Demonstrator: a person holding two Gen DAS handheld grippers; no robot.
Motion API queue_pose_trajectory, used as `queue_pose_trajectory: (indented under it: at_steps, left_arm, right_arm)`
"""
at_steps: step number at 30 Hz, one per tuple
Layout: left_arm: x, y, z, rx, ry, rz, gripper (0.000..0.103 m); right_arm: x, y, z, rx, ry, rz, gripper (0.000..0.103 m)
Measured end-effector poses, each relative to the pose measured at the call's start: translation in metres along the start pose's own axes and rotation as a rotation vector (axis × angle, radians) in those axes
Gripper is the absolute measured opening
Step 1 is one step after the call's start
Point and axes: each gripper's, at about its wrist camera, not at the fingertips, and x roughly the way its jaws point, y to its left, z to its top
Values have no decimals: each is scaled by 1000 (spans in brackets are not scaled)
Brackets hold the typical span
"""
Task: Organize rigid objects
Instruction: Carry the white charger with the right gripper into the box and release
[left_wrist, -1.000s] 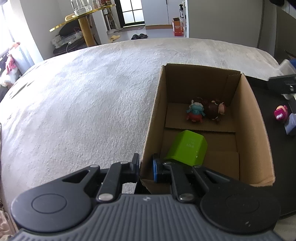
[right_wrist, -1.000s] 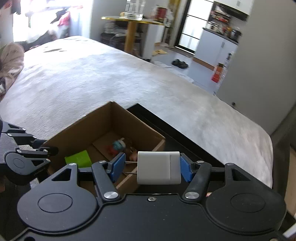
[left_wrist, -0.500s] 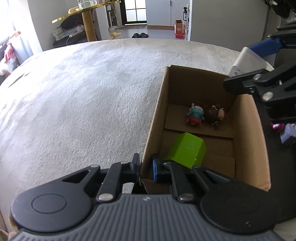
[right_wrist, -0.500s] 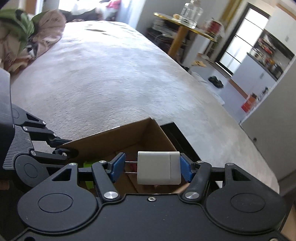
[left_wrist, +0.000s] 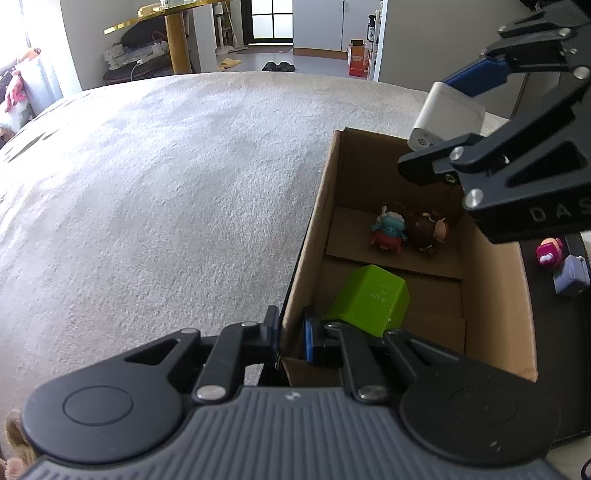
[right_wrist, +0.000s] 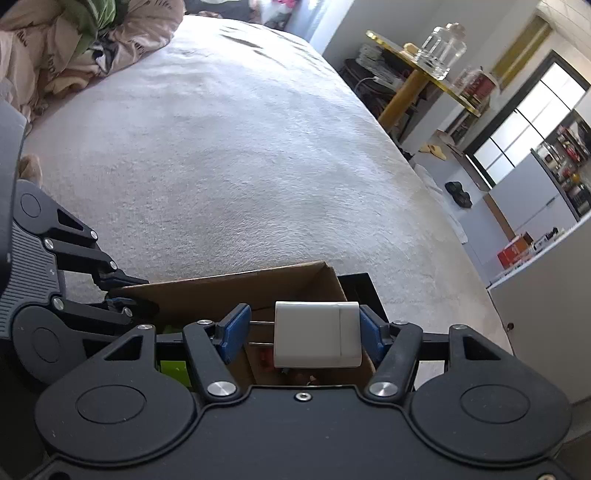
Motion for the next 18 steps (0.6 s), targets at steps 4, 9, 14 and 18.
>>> queue_pose_trajectory:
  at_steps: [4,9,14,18]
  left_arm:
    - [1,1,0,-7,1,-5,12]
    - [2,3,1,-10,2,-9,12]
    - [2,3,1,-13,2,-14,12]
    - [3,4,1,-17,5,-13,12]
  right_arm:
    - [5,-1,6,-48,2,6,61]
    - [7,1,15,-94,-25,-7,61]
    - [4,3,18,-115,-58,-76,74]
    - [0,0,14,-90,-54,-74,74]
